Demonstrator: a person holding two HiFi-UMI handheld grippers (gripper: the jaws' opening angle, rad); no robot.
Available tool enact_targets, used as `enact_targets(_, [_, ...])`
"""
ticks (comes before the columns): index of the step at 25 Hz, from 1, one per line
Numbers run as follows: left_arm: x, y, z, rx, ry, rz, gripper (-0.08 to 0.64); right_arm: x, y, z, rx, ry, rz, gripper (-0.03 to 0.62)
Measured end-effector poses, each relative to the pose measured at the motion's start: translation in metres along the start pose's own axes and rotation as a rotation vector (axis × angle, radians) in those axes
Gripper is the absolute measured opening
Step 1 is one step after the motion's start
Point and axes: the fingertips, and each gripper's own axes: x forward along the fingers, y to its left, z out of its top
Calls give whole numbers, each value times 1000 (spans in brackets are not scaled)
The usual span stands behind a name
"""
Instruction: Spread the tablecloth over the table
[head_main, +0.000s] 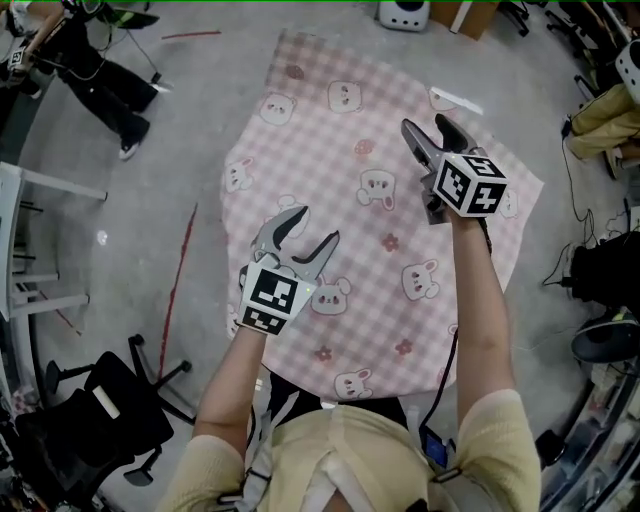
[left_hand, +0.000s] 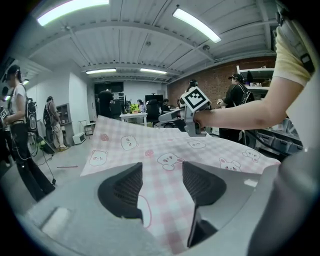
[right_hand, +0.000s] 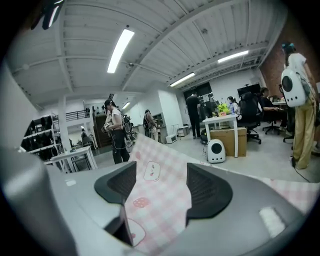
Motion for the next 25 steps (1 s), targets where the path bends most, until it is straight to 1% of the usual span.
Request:
enact_targets(2, [0,4,5,-20,-14,-1,241,-10,10,-9,-18,25,-7,312])
enact_targets(4, [-2,7,13,-31,-34,-2,241,-21,19,-15,-30,37,-14,313])
enact_targets(7, [-4,10,26,-22,-61,-7,241,-38,28,-15,-45,34,-38,310])
enact_targets(9, [-6,11,33,-25,-72,-14,240,-50,34,-14,-41,24,-58,307])
enact_targets(14, [-13,11,40,-63,-98,-27,237,-80,54,-20,-22,12,-90,293])
enact_targets(16, [-14,11,46,-47,-111,-20,229,-92,60,-21,-8,5,-101,285])
enact_targets(19, [-23,8,59,6,-140,8,224,-111,78,-22,11,-3,-105,278])
enact_targets(20, [-27,7,65,7,-156,8,224,-117,84,-20,11,-7,-109,276])
enact_targets(23, [-41,7,84,-33,-201,-11,223,-135,99,-9,12,-26,-132,265])
enact_targets(25, [-51,10,91,-53,-218,-15,222,-146,109,-4,30,-41,-143,250])
